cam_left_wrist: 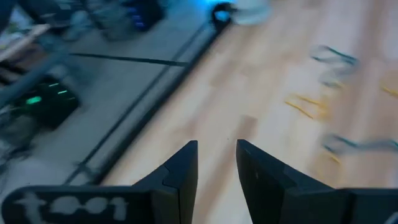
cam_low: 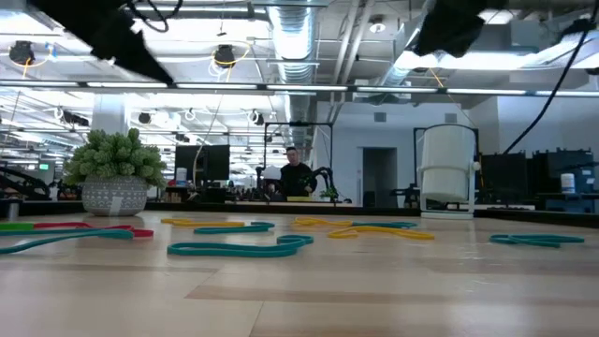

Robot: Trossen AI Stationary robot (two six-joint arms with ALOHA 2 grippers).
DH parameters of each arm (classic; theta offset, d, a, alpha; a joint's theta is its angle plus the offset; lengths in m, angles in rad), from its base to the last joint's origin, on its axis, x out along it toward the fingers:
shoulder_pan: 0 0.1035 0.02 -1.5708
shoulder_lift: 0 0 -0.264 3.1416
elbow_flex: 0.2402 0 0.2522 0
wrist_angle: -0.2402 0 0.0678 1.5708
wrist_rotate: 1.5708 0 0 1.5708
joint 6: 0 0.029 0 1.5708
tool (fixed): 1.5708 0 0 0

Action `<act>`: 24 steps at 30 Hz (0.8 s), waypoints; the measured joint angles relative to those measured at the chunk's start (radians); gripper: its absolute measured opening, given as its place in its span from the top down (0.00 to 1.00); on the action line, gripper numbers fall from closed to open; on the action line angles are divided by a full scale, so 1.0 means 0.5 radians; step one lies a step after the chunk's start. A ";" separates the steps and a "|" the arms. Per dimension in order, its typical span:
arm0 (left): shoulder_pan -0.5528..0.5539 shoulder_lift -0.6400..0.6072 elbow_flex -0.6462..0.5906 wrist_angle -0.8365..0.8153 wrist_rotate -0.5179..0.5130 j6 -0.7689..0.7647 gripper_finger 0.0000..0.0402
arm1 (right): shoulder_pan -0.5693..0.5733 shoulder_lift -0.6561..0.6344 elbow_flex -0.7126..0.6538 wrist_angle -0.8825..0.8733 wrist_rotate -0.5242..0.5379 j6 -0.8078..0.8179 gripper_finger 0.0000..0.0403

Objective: Pick and place rubber bands into bin
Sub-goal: Put the red rubber band into the black basket

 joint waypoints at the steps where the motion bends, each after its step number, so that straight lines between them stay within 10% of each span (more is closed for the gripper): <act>1: 0.060 -0.002 0.059 -0.058 0.005 0.005 0.75 | -0.040 -0.056 0.000 -0.040 0.003 -0.051 0.83; 7: 0.518 -0.002 0.239 -0.156 0.584 0.424 0.75 | -0.291 -0.391 -0.004 -0.213 0.069 -0.299 0.83; 13: 0.883 0.043 -0.008 0.093 1.560 0.552 0.75 | -0.452 -0.605 -0.367 0.363 0.042 -0.495 0.83; 24: 0.757 0.236 -0.337 0.414 2.113 0.675 0.75 | -0.459 -0.419 -1.321 1.765 -0.106 -0.122 0.83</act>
